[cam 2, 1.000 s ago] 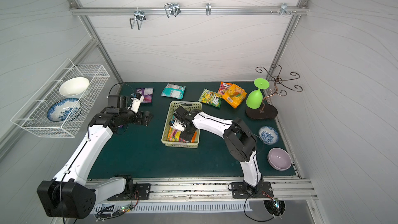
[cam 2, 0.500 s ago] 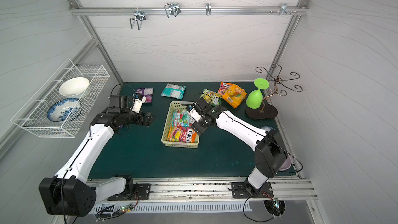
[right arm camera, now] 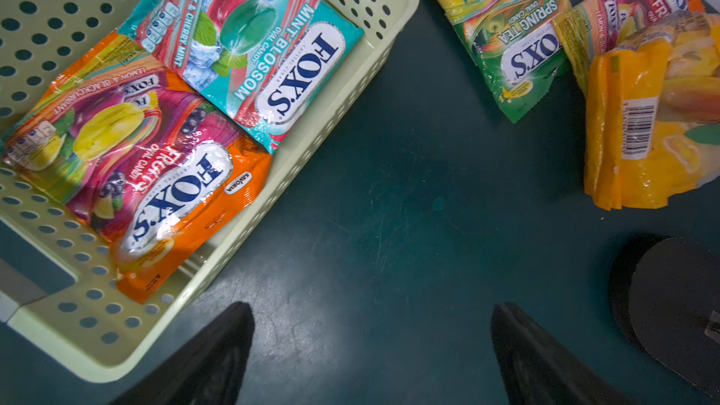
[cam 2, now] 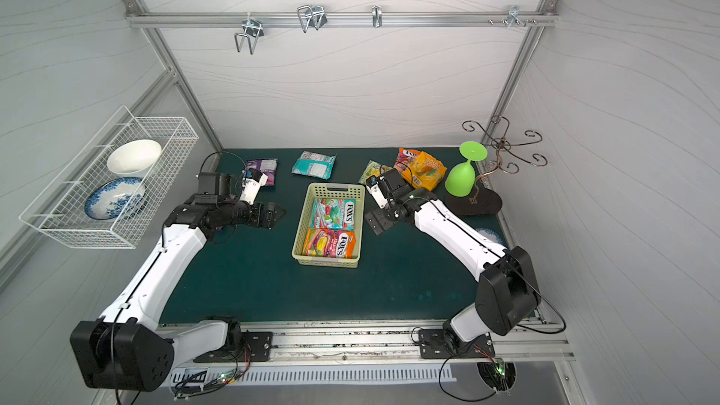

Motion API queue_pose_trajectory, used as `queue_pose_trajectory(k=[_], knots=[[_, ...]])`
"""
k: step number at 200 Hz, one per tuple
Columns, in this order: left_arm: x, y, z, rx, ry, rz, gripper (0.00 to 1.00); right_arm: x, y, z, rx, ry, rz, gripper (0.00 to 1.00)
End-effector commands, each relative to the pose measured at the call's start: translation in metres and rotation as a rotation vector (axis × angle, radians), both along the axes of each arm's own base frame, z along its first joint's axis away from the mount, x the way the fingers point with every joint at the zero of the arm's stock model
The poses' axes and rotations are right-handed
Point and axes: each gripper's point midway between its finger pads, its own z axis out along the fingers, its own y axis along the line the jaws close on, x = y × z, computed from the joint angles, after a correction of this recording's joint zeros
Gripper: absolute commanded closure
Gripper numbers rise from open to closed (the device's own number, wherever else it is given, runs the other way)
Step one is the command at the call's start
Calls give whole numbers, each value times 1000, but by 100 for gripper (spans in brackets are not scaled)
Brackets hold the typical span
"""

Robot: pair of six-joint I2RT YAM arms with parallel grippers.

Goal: Put the candies in the basket
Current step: Pick up the candy at the center of the board.

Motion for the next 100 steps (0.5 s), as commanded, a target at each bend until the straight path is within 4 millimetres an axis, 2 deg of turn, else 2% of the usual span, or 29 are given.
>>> queue_pose_trajectory(k=[1,56,100], knots=[[-1,-8,12,-33,-25,-46,2,13,-5,6,-33,-49,-7,1],[-4,-7,18,-24,-36,-41,2,48,-8,10,-140,-137,1,2],[-4,-8,20,-12,-44,-42,2,75,-2,1,-188,-146,5,3]])
